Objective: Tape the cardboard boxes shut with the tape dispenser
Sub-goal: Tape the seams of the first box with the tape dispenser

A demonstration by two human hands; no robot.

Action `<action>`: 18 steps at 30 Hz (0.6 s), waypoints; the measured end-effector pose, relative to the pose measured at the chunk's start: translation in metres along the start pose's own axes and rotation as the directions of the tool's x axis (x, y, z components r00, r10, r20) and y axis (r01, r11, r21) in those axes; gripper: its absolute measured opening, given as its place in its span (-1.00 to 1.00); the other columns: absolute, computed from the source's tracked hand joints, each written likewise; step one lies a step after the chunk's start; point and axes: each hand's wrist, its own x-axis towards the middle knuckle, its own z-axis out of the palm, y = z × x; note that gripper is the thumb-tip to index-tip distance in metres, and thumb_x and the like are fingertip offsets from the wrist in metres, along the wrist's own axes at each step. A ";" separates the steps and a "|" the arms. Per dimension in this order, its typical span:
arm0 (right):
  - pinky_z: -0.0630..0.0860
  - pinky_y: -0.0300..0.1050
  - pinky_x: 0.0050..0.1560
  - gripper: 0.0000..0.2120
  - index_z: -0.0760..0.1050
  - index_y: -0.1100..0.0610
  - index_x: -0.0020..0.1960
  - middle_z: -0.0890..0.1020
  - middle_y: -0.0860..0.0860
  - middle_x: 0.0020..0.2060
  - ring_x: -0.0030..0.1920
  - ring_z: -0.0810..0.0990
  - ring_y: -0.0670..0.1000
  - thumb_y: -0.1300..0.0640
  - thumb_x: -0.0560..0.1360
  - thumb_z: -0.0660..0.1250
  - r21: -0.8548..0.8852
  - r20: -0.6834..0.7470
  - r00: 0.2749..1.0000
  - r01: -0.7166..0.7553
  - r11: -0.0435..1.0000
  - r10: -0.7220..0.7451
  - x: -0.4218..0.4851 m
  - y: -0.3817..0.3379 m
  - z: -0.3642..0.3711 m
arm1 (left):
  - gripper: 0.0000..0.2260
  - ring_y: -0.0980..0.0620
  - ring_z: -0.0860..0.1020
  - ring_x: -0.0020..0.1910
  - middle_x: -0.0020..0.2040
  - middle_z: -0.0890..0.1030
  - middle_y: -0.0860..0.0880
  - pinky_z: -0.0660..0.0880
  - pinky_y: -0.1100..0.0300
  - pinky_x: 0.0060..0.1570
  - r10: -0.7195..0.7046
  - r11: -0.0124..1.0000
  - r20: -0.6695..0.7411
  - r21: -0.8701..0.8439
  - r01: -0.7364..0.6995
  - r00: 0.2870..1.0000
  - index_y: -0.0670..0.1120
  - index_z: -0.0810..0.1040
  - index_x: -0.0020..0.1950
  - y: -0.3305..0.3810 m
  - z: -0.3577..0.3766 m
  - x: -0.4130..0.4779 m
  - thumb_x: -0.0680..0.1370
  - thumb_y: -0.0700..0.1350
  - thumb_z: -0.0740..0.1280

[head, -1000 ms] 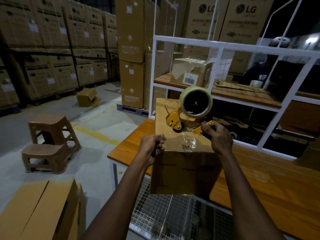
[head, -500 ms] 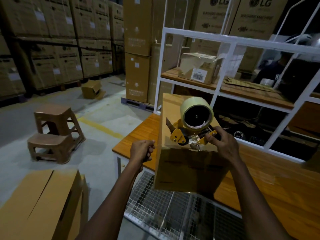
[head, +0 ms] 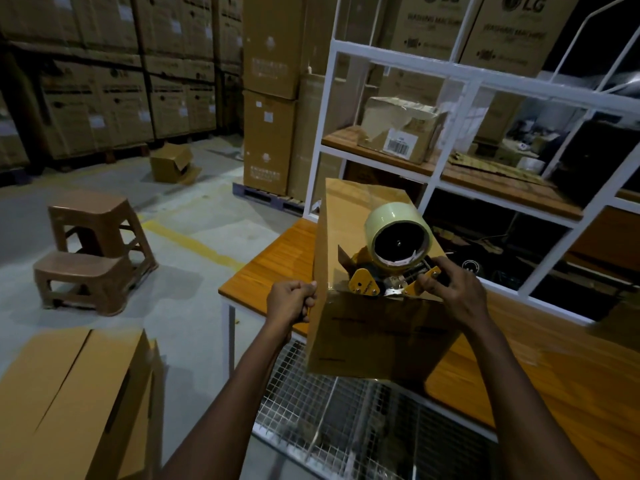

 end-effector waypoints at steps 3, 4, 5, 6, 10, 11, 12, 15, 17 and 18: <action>0.44 0.05 -0.34 -0.13 0.54 0.06 0.11 0.59 0.02 -0.28 -0.32 0.52 0.04 -0.63 0.28 -0.03 -0.046 0.009 1.000 0.009 0.999 -0.008 0.001 0.001 0.000 | -0.76 0.11 0.41 -0.55 -0.48 0.53 0.01 0.40 0.23 -0.53 0.007 0.998 0.024 0.061 -0.009 1.000 -0.22 0.61 -0.19 -0.011 0.004 0.000 0.59 -0.09 0.37; 0.44 0.04 -0.34 -0.13 0.54 0.06 0.10 0.58 0.02 -0.28 -0.32 0.52 0.05 -0.63 0.28 -0.02 -0.060 0.011 1.000 0.018 0.998 -0.017 0.001 0.000 0.000 | -0.75 0.11 0.42 -0.55 -0.46 0.54 0.00 0.41 0.22 -0.52 0.018 0.996 0.026 0.085 -0.020 0.999 -0.22 0.62 -0.17 -0.013 0.006 -0.001 0.59 -0.07 0.37; 0.44 0.04 -0.34 -0.14 0.55 0.07 0.10 0.57 0.02 -0.28 -0.31 0.52 0.06 -0.62 0.28 -0.01 -0.071 0.014 0.999 0.030 0.997 -0.029 0.001 -0.001 -0.001 | -0.74 0.10 0.44 -0.55 -0.45 0.56 0.00 0.41 0.21 -0.51 0.030 0.994 0.026 0.104 -0.032 0.999 -0.22 0.63 -0.16 -0.015 0.008 -0.001 0.59 -0.05 0.37; 0.43 0.04 -0.34 -0.16 0.54 0.07 0.08 0.56 0.02 -0.28 -0.30 0.52 0.06 -0.61 0.29 0.00 -0.078 0.017 0.999 0.041 0.996 -0.040 0.001 -0.001 -0.002 | -0.73 0.10 0.45 -0.55 -0.43 0.56 -0.01 0.42 0.21 -0.50 0.039 0.992 0.026 0.118 -0.042 0.999 -0.23 0.64 -0.15 -0.016 0.009 -0.001 0.59 -0.03 0.37; 0.40 0.02 -0.34 -0.25 0.52 0.06 0.00 0.51 -0.01 -0.30 -0.29 0.49 0.05 -0.58 0.30 0.05 -0.098 0.030 0.997 0.074 0.992 -0.072 0.002 -0.002 -0.003 | -0.70 0.09 0.45 -0.57 -0.37 0.58 -0.04 0.43 0.22 -0.53 0.051 0.980 0.040 0.190 -0.057 0.998 -0.17 0.60 -0.21 -0.017 0.010 0.002 0.61 0.01 0.34; 0.39 0.01 -0.34 -0.28 0.51 0.06 -0.01 0.51 0.00 -0.30 -0.30 0.48 0.05 -0.55 0.31 0.07 -0.111 0.032 0.997 0.078 0.991 -0.074 0.002 -0.002 -0.003 | -0.69 0.10 0.44 -0.58 -0.37 0.59 -0.05 0.44 0.21 -0.53 0.063 0.974 0.046 0.213 -0.071 0.997 -0.16 0.58 -0.22 -0.017 0.009 0.002 0.61 0.02 0.33; 0.38 0.01 -0.35 -0.31 0.52 0.07 -0.01 0.51 0.00 -0.30 -0.30 0.48 0.05 -0.52 0.32 0.08 -0.119 0.032 0.997 0.080 0.990 -0.076 0.003 -0.002 -0.003 | -0.68 0.12 0.44 -0.58 -0.36 0.59 -0.04 0.44 0.21 -0.53 0.085 0.964 0.055 0.247 -0.096 0.995 -0.15 0.58 -0.24 -0.018 0.009 0.003 0.61 0.04 0.32; 0.39 -0.01 -0.35 -0.30 0.53 0.08 0.04 0.53 0.01 -0.28 -0.28 0.49 0.04 -0.49 0.33 0.09 -0.123 0.027 0.996 0.086 0.989 -0.083 0.002 -0.001 -0.002 | -0.64 0.14 0.48 -0.48 -0.33 0.60 -0.02 0.37 0.26 -0.57 0.137 0.929 0.076 0.335 -0.155 0.988 -0.10 0.58 -0.26 -0.019 0.008 0.001 0.62 0.09 0.27; 0.40 0.00 -0.33 -0.32 0.53 0.08 0.06 0.54 0.02 -0.27 -0.27 0.50 0.06 -0.47 0.34 0.11 -0.120 0.028 0.997 0.080 0.990 -0.078 0.001 -0.002 -0.002 | -0.60 0.09 0.50 -0.40 -0.32 0.60 -0.01 0.35 0.28 -0.57 0.136 0.924 0.082 0.348 -0.156 0.987 -0.11 0.58 -0.24 -0.020 0.009 0.000 0.62 0.15 0.25; 0.40 0.00 -0.32 -0.33 0.53 0.07 0.06 0.54 0.01 -0.26 -0.26 0.51 0.05 -0.46 0.34 0.11 -0.115 0.030 0.997 0.077 0.990 -0.074 0.001 -0.001 -0.002 | -0.57 0.08 0.51 -0.40 -0.34 0.60 -0.01 0.36 0.27 -0.56 0.125 0.921 0.094 0.359 -0.151 0.988 -0.12 0.58 -0.24 -0.021 0.008 0.000 0.61 0.18 0.23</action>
